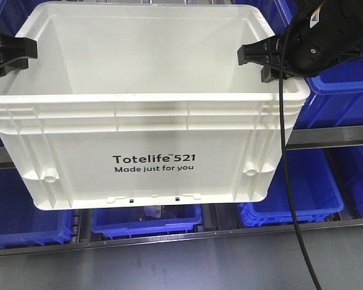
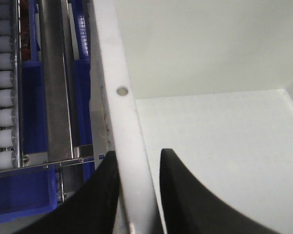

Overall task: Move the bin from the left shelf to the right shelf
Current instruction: 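Hold the crate with both grippers while the base turns away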

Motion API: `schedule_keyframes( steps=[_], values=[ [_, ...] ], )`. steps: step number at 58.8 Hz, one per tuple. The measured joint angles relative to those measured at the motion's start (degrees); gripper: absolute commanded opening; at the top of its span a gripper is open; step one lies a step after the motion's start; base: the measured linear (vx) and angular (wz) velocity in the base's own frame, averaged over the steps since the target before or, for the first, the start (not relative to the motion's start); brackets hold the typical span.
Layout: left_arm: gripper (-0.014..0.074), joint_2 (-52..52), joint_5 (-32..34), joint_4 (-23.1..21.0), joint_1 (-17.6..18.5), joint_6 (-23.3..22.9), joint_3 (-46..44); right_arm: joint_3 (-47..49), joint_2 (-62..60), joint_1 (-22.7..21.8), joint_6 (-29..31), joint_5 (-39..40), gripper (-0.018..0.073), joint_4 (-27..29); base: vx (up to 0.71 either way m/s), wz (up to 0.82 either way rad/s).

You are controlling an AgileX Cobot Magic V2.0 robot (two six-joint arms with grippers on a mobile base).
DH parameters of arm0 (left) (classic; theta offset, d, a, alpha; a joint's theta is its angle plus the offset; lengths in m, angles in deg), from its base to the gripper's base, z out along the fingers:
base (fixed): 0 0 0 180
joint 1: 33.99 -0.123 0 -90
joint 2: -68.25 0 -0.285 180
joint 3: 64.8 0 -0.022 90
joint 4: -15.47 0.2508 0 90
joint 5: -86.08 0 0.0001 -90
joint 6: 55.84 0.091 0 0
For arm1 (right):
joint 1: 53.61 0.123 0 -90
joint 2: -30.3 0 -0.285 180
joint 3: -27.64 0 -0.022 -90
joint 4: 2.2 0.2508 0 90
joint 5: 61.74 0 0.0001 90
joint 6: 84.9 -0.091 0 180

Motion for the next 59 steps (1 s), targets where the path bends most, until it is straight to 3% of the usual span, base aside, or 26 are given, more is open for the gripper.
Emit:
schedule_keyframes(
  steps=[59],
  values=[
    [0.0102, 0.0, 0.0, 0.0, 0.0, -0.04, 0.0, 0.0, 0.0, 0.0, 0.0, 0.0, 0.0019, 0.0, -0.06, -0.14]
  ],
)
